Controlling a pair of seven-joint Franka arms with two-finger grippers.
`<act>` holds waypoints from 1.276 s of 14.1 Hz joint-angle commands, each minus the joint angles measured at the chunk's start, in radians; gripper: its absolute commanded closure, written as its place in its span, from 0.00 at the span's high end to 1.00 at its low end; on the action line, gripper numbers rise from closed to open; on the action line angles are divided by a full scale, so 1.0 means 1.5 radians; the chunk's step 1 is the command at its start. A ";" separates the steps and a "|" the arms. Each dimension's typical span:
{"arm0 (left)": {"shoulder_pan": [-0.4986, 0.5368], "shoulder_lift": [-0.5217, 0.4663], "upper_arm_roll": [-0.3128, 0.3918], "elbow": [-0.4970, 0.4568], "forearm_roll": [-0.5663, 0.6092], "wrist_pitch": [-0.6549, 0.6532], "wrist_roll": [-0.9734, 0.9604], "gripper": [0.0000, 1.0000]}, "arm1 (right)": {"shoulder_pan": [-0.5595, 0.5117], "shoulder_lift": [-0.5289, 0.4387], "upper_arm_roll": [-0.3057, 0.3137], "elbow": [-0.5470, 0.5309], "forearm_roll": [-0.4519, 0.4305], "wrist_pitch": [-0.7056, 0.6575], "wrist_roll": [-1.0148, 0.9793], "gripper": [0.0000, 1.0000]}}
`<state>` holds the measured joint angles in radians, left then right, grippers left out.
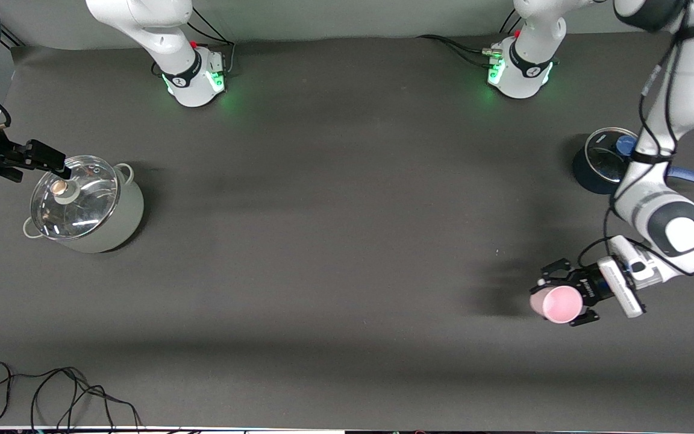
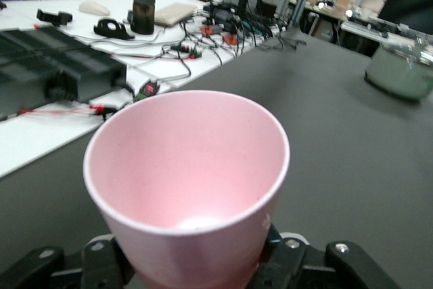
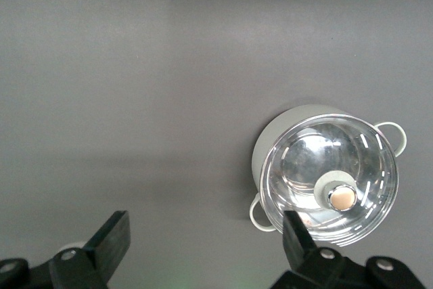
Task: Transfer pink cup from left to right arm
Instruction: 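Lift the pink cup and carry it toward the table's middle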
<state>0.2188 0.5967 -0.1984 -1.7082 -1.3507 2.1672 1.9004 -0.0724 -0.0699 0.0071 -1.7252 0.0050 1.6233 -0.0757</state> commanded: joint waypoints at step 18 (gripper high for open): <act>-0.160 -0.155 -0.548 -0.054 -0.224 0.784 -0.104 0.38 | 0.170 0.059 0.011 0.129 0.138 -0.037 0.611 1.00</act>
<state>-0.0139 0.4089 -1.0238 -1.7905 -1.6727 3.3334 1.7831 0.1206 -0.0295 0.0300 -1.6134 0.1791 1.5863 0.6996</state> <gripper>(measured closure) 0.361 0.000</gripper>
